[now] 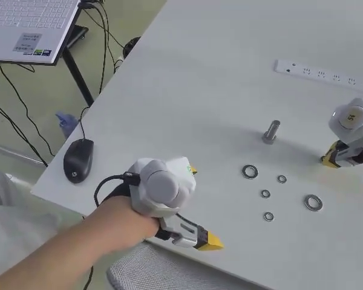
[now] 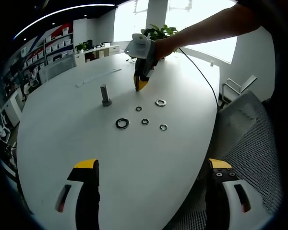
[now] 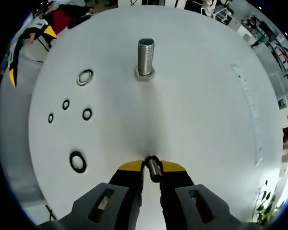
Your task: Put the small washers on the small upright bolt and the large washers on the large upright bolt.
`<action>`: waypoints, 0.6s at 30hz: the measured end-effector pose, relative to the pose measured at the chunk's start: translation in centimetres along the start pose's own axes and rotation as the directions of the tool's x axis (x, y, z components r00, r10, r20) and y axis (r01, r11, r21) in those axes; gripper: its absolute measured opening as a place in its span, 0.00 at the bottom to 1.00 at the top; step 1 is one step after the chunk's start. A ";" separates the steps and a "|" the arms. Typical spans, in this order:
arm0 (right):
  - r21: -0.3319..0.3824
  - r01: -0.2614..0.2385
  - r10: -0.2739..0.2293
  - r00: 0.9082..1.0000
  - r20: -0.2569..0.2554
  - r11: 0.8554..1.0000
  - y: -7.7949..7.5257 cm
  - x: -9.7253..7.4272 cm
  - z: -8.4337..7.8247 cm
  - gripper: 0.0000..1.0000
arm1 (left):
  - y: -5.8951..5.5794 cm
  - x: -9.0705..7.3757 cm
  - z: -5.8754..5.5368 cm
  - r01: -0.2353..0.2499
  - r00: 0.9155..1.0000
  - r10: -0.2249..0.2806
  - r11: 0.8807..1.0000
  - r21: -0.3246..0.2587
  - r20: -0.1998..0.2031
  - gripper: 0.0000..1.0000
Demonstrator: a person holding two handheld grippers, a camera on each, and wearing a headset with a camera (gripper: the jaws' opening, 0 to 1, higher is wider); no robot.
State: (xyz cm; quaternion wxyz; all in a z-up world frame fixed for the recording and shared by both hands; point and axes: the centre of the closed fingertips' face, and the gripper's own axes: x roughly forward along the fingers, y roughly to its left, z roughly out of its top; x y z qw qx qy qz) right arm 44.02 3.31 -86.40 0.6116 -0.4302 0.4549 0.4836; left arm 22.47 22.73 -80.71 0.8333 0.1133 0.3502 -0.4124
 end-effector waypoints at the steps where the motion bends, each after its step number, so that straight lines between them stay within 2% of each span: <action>1: 0.000 -0.001 0.001 1.000 0.000 1.000 0.0 0.0 0.0 0.13 | 0.0 0.0 0.0 0.001 1.000 -0.001 1.000 0.001 -0.002 0.92; 15: 0.008 -0.012 0.012 1.000 0.000 1.000 0.0 0.1 -0.1 0.14 | 0.2 0.0 0.0 -0.011 1.000 0.011 1.000 0.003 0.003 0.92; 18: 0.006 -0.019 0.019 1.000 -0.003 1.000 0.2 0.1 -0.1 0.20 | 0.1 0.0 -0.2 -0.010 1.000 0.010 1.000 0.001 0.000 0.92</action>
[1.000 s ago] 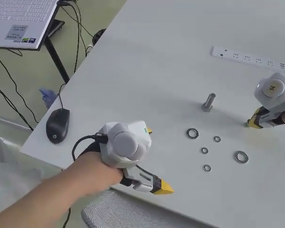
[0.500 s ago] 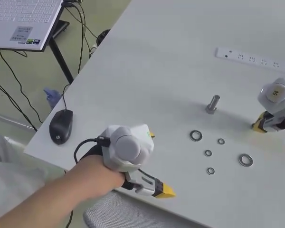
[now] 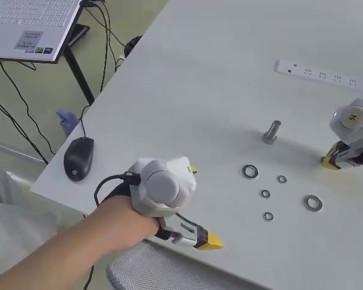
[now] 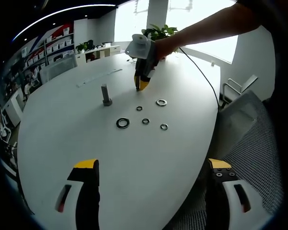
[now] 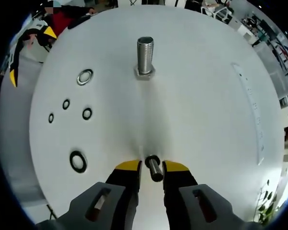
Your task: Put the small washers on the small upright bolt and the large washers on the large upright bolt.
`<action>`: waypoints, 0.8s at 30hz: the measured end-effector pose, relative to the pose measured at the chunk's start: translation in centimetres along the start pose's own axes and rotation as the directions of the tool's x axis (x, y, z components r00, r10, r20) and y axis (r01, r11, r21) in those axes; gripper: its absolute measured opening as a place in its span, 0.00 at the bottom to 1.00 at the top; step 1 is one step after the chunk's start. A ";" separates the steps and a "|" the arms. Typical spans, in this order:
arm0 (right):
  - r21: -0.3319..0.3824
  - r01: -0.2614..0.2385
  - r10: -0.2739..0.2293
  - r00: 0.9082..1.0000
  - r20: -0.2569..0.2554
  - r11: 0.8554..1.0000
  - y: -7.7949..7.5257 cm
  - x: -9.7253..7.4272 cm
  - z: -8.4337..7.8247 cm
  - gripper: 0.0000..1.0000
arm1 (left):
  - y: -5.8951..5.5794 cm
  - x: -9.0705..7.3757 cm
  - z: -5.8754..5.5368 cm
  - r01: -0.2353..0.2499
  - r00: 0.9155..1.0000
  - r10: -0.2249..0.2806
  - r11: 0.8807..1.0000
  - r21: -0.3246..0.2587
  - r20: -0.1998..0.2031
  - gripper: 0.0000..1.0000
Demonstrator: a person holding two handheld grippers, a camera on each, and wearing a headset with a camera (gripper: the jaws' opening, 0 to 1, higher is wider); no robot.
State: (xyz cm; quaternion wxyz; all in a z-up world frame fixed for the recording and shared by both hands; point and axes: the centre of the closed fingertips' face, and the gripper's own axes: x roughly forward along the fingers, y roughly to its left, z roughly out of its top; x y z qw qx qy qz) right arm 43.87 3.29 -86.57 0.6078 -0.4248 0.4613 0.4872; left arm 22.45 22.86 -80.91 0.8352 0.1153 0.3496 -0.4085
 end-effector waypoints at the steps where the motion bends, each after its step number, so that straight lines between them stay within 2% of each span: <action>1: 0.003 -0.005 0.005 1.000 0.003 1.000 0.1 0.0 0.0 0.22 | 0.0 0.0 0.0 -0.002 1.000 0.002 1.000 0.002 -0.001 0.92; 4: 0.006 -0.005 0.005 1.000 0.013 1.000 0.1 -0.1 0.2 0.28 | 0.1 0.0 0.0 -0.006 1.000 0.006 1.000 0.002 0.001 0.93; 10: -0.002 -0.001 0.001 1.000 0.016 1.000 -0.1 -0.7 0.4 0.31 | 0.4 -0.3 0.4 -0.014 1.000 0.014 1.000 0.006 0.009 0.93; 14: -0.009 0.006 -0.005 0.999 0.034 1.000 -0.1 -1.9 1.3 0.33 | 0.4 -0.3 0.5 -0.014 1.000 0.014 1.000 0.008 0.013 0.93; 21: -0.036 0.029 -0.028 0.999 0.026 0.999 0.0 -3.5 2.2 0.34 | 0.2 -0.1 0.5 -0.013 1.000 0.013 1.000 0.011 0.010 0.92; 24: -0.031 0.021 -0.020 0.999 0.033 0.999 0.4 -3.9 2.7 0.34 | 0.1 -0.1 0.6 -0.012 1.000 0.012 1.000 0.020 0.004 0.92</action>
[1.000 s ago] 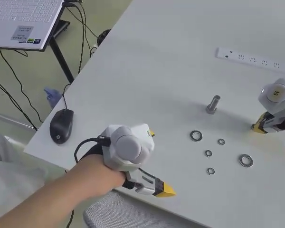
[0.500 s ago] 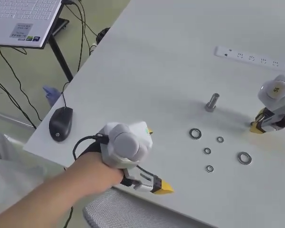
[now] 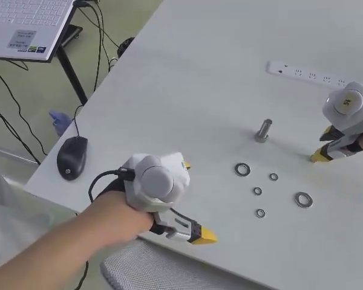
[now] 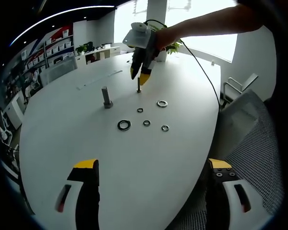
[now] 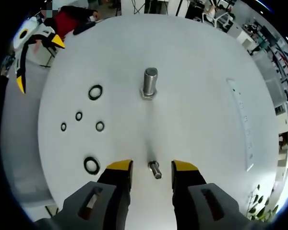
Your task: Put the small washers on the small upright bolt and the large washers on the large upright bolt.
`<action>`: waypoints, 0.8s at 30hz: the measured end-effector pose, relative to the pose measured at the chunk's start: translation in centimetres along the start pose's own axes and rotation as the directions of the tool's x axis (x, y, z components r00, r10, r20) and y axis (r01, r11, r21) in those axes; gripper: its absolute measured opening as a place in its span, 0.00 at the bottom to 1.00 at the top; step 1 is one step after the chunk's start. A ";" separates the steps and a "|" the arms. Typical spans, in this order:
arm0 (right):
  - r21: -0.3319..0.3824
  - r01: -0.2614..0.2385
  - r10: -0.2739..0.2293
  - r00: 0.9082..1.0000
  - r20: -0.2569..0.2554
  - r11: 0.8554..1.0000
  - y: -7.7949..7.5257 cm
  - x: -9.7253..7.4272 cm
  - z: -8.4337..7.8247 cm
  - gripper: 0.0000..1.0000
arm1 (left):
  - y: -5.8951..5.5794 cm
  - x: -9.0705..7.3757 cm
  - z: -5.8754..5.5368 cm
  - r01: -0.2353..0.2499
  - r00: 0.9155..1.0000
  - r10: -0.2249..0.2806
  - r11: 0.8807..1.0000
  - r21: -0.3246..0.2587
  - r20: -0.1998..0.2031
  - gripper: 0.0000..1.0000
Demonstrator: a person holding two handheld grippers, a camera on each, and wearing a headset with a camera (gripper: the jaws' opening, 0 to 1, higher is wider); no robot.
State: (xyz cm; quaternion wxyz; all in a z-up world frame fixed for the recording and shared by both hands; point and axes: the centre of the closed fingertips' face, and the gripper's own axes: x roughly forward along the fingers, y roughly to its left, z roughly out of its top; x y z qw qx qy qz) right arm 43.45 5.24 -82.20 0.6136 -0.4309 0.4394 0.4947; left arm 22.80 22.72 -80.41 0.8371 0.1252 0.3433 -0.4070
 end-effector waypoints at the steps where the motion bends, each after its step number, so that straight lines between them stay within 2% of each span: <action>1: -0.007 -0.003 0.003 1.000 0.006 1.000 0.3 -0.1 0.3 0.34 | 0.0 -0.1 0.1 0.000 1.000 0.000 1.000 0.001 0.001 0.92; 5: -0.028 -0.011 0.011 1.000 0.014 1.000 0.6 -0.2 0.7 0.34 | -0.2 -0.4 0.4 -0.004 1.000 0.004 1.000 0.002 0.006 0.92; 9: -0.039 -0.030 0.031 0.999 0.036 0.999 1.8 -0.8 1.9 0.33 | -0.1 -0.5 0.3 -0.015 1.000 0.015 1.000 0.003 0.004 0.92; 15: -0.084 -0.043 0.046 0.998 0.033 0.995 3.4 -1.0 2.8 0.34 | -0.6 -0.8 0.5 -0.022 1.000 0.022 1.000 -0.008 0.016 0.92; 24: -0.144 -0.080 0.085 0.996 0.030 0.986 6.3 -0.1 4.0 0.34 | -0.7 -1.2 -0.4 -0.021 1.000 0.021 1.000 -0.008 0.007 0.91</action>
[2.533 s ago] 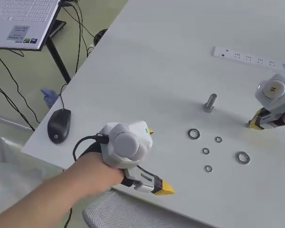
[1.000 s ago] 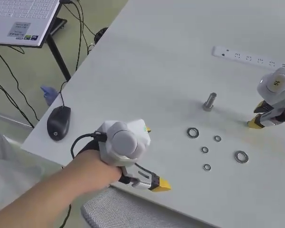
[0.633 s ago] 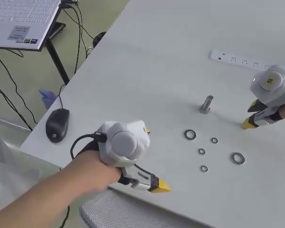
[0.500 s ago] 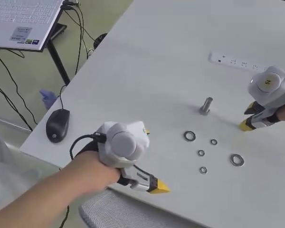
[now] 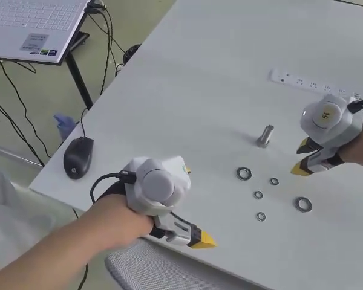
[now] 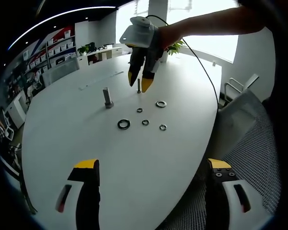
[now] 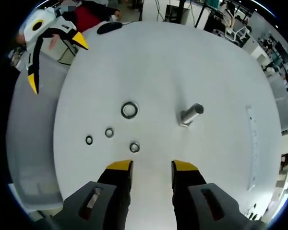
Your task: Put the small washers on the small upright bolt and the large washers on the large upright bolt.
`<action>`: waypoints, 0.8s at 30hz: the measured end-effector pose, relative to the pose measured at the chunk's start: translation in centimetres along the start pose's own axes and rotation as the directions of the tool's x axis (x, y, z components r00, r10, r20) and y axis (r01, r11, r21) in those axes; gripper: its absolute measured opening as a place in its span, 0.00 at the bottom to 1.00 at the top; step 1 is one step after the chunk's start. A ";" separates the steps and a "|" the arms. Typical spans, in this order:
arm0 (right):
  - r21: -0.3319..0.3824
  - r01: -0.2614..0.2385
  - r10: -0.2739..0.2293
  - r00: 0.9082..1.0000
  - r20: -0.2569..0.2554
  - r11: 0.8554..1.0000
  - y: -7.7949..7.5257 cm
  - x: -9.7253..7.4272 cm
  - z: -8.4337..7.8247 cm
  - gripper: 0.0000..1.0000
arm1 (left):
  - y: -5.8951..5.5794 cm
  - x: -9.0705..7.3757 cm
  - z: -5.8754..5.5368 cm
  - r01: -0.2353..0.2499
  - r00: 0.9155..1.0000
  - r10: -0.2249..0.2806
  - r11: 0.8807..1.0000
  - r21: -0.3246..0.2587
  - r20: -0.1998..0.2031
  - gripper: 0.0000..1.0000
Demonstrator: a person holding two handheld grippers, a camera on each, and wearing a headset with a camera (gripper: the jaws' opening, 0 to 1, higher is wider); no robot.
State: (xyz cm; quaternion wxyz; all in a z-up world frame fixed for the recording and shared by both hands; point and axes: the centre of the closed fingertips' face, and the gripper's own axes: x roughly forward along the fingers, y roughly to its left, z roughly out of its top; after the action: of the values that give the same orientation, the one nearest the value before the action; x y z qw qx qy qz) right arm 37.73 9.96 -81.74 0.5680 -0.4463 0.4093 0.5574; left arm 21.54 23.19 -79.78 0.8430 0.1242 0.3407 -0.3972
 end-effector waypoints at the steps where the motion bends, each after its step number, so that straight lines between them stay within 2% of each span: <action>1: -0.013 -0.014 0.014 1.000 0.002 1.000 0.5 0.3 0.2 0.34 | 0.0 -0.1 -0.1 0.000 1.000 0.000 1.000 -0.002 0.000 0.91; 7: -0.041 -0.037 0.037 0.999 0.004 0.998 1.6 1.3 0.9 0.34 | 0.0 -0.3 -0.2 -0.002 1.000 0.002 1.000 -0.002 -0.005 0.91; 12: -0.077 -0.044 0.043 0.999 -0.014 0.996 2.1 2.5 0.4 0.34 | 0.0 -0.2 0.2 -0.006 1.000 0.006 1.000 -0.005 0.000 0.91; 17: -0.064 -0.044 0.044 0.999 -0.002 0.997 2.4 3.7 0.0 0.33 | -0.1 0.1 0.9 -0.001 1.000 0.001 1.000 0.008 0.006 0.91; 24: -0.049 -0.041 0.041 0.999 -0.001 0.998 2.3 4.8 0.0 0.32 | 0.0 0.4 0.8 0.009 1.000 -0.009 1.000 0.014 0.002 0.91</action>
State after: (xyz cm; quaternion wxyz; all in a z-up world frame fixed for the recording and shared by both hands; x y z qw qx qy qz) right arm 35.66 11.26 -86.51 0.5453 -0.4519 0.4044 0.5787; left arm 22.12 22.59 -79.42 0.8408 0.1281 0.3376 -0.4033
